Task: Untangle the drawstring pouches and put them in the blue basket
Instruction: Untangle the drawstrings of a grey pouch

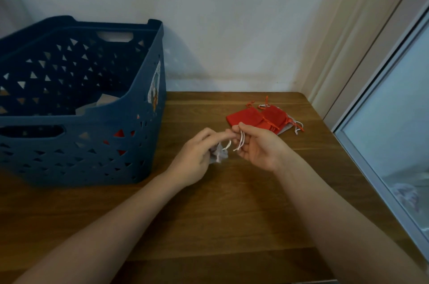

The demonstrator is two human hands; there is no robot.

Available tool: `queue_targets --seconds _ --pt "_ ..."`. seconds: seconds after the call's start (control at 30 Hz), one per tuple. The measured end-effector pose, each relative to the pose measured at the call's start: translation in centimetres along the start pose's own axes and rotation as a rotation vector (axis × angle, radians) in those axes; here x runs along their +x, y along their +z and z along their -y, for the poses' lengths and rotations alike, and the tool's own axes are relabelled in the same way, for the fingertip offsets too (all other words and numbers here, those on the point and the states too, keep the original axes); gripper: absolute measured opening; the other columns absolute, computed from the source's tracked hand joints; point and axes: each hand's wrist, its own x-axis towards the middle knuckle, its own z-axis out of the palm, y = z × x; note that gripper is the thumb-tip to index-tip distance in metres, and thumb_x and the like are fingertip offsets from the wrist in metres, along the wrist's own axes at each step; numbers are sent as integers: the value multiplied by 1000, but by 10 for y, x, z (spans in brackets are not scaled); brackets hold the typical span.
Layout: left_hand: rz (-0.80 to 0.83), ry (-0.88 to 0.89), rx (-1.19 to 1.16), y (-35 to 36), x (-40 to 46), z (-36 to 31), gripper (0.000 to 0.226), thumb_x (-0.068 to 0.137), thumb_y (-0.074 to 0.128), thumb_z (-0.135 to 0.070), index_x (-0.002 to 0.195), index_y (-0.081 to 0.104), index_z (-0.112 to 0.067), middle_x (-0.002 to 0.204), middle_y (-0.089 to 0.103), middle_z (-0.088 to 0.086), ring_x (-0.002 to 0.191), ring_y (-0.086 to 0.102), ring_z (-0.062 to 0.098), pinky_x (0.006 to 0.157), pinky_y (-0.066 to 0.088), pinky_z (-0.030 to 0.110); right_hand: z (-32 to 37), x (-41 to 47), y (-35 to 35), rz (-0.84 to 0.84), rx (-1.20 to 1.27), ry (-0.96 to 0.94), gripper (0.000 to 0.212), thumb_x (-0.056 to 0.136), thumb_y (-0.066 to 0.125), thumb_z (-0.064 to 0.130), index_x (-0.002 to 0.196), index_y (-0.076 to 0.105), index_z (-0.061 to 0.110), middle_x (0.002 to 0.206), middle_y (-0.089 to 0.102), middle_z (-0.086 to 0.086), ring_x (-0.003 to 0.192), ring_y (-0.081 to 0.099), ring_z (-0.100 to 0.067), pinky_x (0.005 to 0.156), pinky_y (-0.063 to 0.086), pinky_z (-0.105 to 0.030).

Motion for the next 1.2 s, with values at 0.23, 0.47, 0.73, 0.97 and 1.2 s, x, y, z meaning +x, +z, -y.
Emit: queue_targets --seconds 0.23,0.47,0.73,0.97,1.2 --pt "-11 -33 -87 0 5 3 30 83 60 -3 100 60 -28 95 49 -8 83 50 1 71 41 12 4 -3 10 25 63 8 18 93 52 21 86 65 11 73 70 0 71 61 -11 68 44 -23" --pt "-14 -117 -184 1 5 1 17 93 52 -20 93 61 -34 97 51 -13 87 51 -4 74 39 5 7 -4 10 12 50 1 19 93 49 19 86 65 12 72 70 2 66 56 -9 63 42 -22" --pt "-257 -418 -720 -6 11 -4 42 101 30 -25 66 50 -13 92 65 -3 95 58 15 86 43 29 10 -8 6 -98 193 17 18 95 48 15 80 58 12 65 57 2 63 52 -10 66 41 -22" --pt "-368 -611 -920 -8 19 -7 45 101 33 -32 61 45 -16 71 57 1 61 44 13 63 38 27 0 -5 10 -106 479 21 16 96 45 12 88 58 6 72 52 -3 62 51 -8 56 41 -17" --pt "-367 -534 -818 -17 31 -15 39 100 34 -37 69 47 -16 62 39 -4 50 33 8 51 29 21 4 -10 22 -17 24 -253 31 88 38 -11 112 57 -12 90 53 -13 87 58 -21 82 56 -30"
